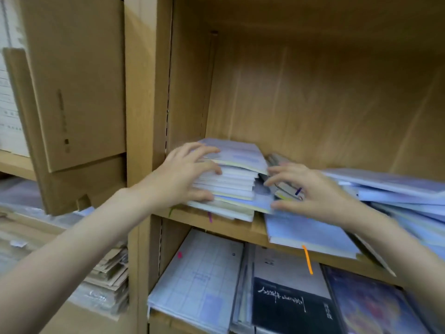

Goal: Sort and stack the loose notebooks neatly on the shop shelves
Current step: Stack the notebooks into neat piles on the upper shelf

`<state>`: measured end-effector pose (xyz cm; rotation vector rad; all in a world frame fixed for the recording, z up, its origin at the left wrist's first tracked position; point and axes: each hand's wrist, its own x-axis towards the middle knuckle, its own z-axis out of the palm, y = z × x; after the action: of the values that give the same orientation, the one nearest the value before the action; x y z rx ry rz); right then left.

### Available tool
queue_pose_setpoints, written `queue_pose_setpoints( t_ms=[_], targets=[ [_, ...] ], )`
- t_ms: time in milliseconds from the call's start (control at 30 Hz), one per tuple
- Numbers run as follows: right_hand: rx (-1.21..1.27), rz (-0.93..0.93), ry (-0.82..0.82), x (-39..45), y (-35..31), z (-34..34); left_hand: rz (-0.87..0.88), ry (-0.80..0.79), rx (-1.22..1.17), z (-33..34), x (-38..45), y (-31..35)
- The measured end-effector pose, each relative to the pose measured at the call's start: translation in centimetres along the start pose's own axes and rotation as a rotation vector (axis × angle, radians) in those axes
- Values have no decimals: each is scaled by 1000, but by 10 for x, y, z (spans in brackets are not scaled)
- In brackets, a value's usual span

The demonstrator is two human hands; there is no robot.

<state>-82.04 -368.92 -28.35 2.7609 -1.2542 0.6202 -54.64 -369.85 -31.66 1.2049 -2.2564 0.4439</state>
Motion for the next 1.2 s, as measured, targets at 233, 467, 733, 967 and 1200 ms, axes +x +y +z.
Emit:
queue_pose_setpoints(
  t_ms=[233, 467, 733, 967, 1200],
  targets=[
    [-331, -148, 168, 0, 3, 49, -15, -398, -42, -16, 23, -4],
    [-350, 46, 391, 25, -10, 24, -140, -464, -329, -42, 17, -2],
    [-105, 3, 414, 35, -7, 16, -97, 15, 1, -13, 6, -1],
    [-86, -169, 758, -8, -21, 26, -152, 117, 3, -10, 16, -3],
    [-385, 40, -165, 34, -13, 52, -172, 166, 40, -14, 31, -4]
  ],
)
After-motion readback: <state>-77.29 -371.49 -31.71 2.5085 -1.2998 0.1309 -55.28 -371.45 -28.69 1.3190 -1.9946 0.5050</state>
